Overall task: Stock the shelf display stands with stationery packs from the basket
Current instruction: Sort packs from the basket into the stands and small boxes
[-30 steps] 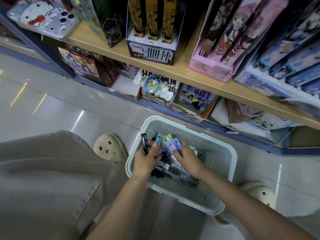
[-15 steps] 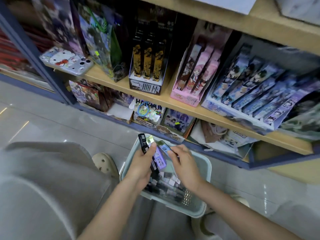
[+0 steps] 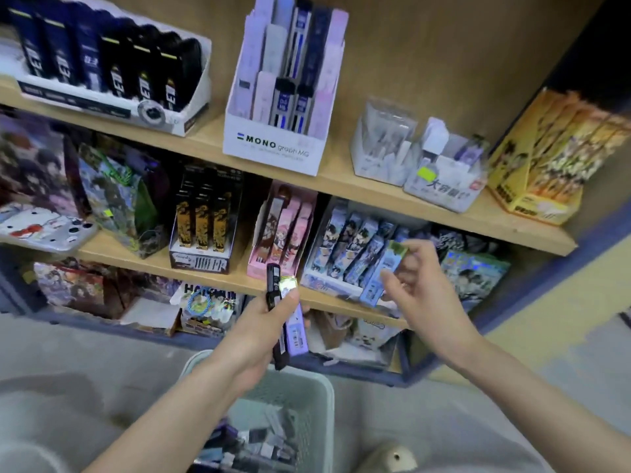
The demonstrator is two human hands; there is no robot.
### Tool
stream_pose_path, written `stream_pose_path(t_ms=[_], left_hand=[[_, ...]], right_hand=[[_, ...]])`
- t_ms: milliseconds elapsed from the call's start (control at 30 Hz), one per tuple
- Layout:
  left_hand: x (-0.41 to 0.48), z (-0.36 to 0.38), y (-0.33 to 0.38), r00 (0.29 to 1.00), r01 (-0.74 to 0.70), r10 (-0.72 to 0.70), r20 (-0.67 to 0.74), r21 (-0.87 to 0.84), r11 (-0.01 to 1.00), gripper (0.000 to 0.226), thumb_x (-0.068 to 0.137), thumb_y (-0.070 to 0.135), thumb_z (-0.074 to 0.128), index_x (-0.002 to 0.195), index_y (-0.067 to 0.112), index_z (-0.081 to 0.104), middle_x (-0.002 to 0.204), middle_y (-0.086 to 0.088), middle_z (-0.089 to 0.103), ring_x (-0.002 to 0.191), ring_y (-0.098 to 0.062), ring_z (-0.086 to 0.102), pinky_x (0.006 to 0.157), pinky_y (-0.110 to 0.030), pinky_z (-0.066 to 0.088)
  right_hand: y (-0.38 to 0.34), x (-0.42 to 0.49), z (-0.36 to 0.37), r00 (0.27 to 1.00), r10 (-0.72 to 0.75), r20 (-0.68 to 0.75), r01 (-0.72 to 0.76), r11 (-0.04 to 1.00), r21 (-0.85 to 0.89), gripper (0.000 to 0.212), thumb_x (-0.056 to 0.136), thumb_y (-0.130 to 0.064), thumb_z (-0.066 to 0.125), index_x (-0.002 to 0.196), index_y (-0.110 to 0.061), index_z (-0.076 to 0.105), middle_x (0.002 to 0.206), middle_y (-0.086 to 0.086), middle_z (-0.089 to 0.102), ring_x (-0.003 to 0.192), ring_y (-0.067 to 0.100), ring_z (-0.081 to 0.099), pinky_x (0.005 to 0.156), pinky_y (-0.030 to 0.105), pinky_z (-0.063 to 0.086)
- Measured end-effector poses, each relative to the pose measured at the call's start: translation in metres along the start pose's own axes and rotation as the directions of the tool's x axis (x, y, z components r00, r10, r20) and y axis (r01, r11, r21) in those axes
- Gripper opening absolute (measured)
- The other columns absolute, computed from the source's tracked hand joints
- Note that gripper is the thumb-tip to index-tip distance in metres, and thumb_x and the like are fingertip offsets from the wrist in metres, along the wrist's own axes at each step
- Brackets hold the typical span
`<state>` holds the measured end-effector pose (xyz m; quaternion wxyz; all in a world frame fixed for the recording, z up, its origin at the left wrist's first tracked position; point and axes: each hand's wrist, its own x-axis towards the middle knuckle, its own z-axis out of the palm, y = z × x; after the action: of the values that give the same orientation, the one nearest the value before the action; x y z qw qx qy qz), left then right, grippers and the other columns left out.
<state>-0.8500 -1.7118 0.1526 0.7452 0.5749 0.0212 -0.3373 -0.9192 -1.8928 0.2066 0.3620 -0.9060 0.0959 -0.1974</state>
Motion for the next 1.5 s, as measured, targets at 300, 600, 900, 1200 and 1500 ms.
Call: stream_pose_path(t_ms=[300, 600, 900, 1200, 1500], left_hand=[[0.016, 0.036, 0.053, 0.99, -0.037, 0.024, 0.143, 0.093, 0.995, 0.046, 0.092, 0.041, 0.055, 0.13, 0.017, 0.046, 0.133, -0.007, 0.055, 0.129, -0.026, 0.042, 0.116, -0.053, 0.015], [0.03, 0.059, 0.056, 0.976, -0.03, 0.009, 0.216, 0.092, 0.995, 0.02, 0.093, 0.034, 0.055, 0.103, 0.017, 0.056, 0.106, -0.005, 0.063, 0.095, -0.012, 0.055, 0.092, -0.03, 0.03], [0.035, 0.06, 0.058, 0.984, -0.013, -0.006, 0.179, 0.108, 0.994, 0.029, 0.091, 0.034, 0.056, 0.107, 0.009, 0.058, 0.094, -0.01, 0.065, 0.099, -0.028, 0.06, 0.098, -0.042, 0.043], [0.032, 0.068, 0.057, 0.985, 0.011, -0.024, 0.171, 0.079, 0.997, 0.021, 0.095, 0.024, 0.054, 0.076, 0.018, 0.045, 0.072, 0.003, 0.045, 0.038, 0.006, 0.051, 0.03, -0.008, 0.034], [0.038, 0.067, 0.057, 0.972, 0.194, -0.198, 0.125, 0.042, 0.98, 0.042, 0.092, 0.036, 0.057, 0.114, 0.001, 0.049, 0.101, -0.017, 0.063, 0.085, -0.027, 0.062, 0.045, -0.027, 0.052]], right_hand=[[-0.026, 0.096, -0.1, 0.823, -0.184, -0.537, 0.143, 0.983, -0.117, 0.006, 0.102, -0.018, 0.037, 0.1, -0.014, 0.034, 0.069, -0.005, 0.043, 0.061, 0.01, 0.046, 0.058, 0.022, 0.043], [0.003, 0.15, -0.123, 0.854, -0.191, -0.484, -0.016, 0.92, -0.392, 0.011, 0.099, -0.013, 0.043, 0.108, -0.007, 0.047, 0.099, 0.011, 0.055, 0.085, 0.023, 0.052, 0.067, 0.028, 0.036], [0.024, 0.153, -0.13, 0.915, -0.132, -0.382, -0.053, 0.898, -0.438, 0.017, 0.092, -0.009, 0.058, 0.107, -0.01, 0.052, 0.097, 0.005, 0.056, 0.084, 0.015, 0.051, 0.073, 0.025, 0.04], [0.026, 0.164, -0.13, 0.887, -0.155, -0.435, -0.101, 0.854, -0.51, 0.02, 0.09, -0.014, 0.062, 0.109, -0.01, 0.06, 0.109, 0.007, 0.054, 0.087, 0.015, 0.053, 0.077, 0.024, 0.042], [0.007, 0.119, -0.094, 0.838, -0.228, -0.496, -0.022, 0.894, -0.448, 0.024, 0.094, -0.008, 0.051, 0.117, -0.007, 0.047, 0.112, 0.004, 0.046, 0.089, 0.011, 0.049, 0.076, 0.022, 0.041]])
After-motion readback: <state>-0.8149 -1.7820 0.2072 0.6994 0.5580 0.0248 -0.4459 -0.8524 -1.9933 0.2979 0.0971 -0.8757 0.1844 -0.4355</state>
